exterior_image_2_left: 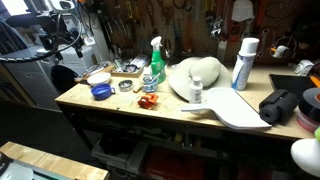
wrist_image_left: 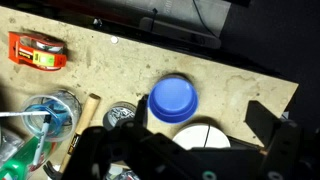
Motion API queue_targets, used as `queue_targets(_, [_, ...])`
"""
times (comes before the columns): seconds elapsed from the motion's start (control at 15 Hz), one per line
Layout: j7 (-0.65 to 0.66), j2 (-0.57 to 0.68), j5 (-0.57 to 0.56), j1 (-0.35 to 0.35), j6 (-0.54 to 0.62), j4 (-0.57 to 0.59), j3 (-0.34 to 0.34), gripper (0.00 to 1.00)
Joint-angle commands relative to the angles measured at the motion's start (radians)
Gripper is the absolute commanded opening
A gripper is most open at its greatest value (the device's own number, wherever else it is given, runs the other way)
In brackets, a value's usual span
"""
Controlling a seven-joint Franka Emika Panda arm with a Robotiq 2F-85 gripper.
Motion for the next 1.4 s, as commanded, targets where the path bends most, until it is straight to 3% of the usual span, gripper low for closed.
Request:
queue_targets(0.0, [0.0, 0.0, 0.0, 0.0, -0.003, 0.002, 0.0, 1.0])
queue_targets(0.67, [0.0, 0.0, 0.0, 0.0, -0.003, 0.002, 0.0, 1.0])
queue_targets(0.73, [0.015, 0.001, 0.026, 0.006, 0.046, -0.001, -0.005, 1.0])
queue_targets(1.07, [0.26, 0.07, 0.0, -0.063, 0.244, 0.022, 0.039, 1.0])
queue_targets(1.33, [0.469, 0.175, -0.028, -0.126, 0.282, 0.062, 0.08, 1.0])
